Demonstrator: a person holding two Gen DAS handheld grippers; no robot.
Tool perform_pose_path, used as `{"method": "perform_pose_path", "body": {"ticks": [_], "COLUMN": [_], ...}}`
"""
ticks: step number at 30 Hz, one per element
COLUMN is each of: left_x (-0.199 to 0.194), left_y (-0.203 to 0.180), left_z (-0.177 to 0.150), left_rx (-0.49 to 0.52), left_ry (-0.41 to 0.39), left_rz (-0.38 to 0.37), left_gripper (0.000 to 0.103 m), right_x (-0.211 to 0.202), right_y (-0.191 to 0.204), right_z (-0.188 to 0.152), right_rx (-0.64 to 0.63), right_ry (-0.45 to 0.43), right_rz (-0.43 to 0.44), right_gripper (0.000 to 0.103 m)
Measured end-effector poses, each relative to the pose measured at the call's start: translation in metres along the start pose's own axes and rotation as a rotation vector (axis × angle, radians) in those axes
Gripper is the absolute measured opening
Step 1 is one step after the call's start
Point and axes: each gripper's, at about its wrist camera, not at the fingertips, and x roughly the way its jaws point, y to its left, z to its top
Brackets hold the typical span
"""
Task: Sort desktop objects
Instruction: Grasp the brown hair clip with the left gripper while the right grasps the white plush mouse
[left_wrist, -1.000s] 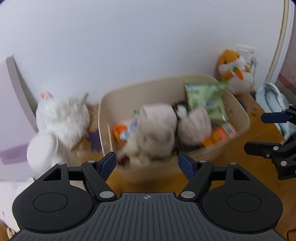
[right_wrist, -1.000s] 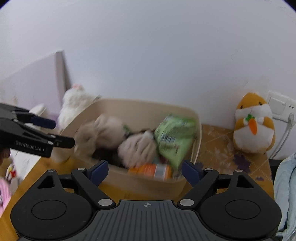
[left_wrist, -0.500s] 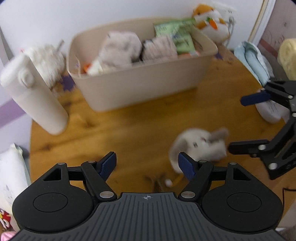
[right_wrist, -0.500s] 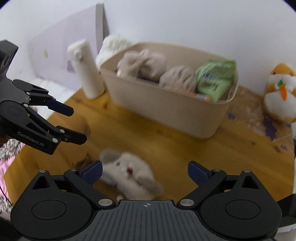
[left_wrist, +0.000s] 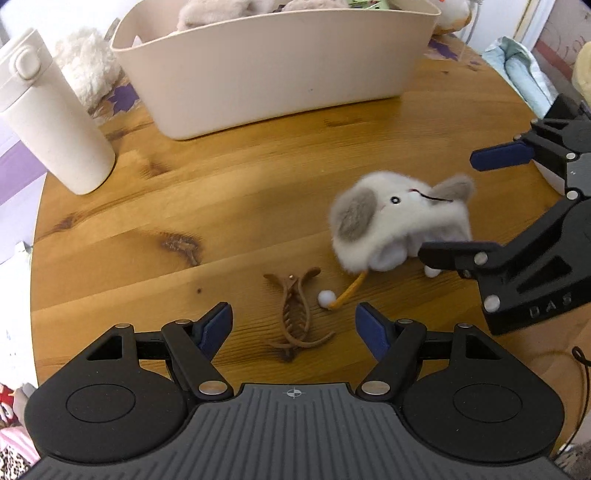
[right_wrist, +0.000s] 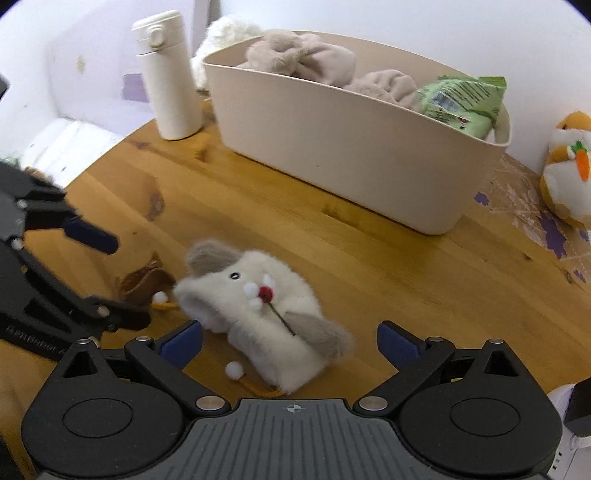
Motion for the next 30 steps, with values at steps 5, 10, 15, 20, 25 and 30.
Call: {"method": "perform_pose_path", "body": {"ticks": [5,10,15,20,25,30], "left_x": [0.007,0.02,0.02,0.018,0.017,0.015], "left_y": [0.006,0.011,0.015,0.017,0.019,0.019], "left_z": [0.002,0.005,0.005,0.006,0.009,0.006], "left_rx": [-0.015,-0.024,-0.02,-0.029,-0.019,-0.008], "left_ry": [0.015,0.073,0.049,0.026,0.015,-0.006], "left_rz": [0.019,0.011,0.009,0.004,-0.012,-0.012], "left_gripper": [0.075,0.075,0.072,0.061,0.053,0.035], "right_x": [0.01,0.018,0.023,0.02,0.017,0.017], "right_y": [-0.009,-0.011,-0.012,-0.009,-0.008,-0.012], "right_z": [0.0,0.0,-0.004,-0.006,-0.006,-0.008], "right_rx": [0.117,0.148,0.18,0.158,0.133,0.169], "right_ry": [0.009,0.023,0.053,0.035,0.031,0.006], "right_rz": [0.025,0.019,0.037,0.023,-0.002,-0.006], "right_gripper": [0.102,0.094,0.083,0.066,0.049,0.036]}}
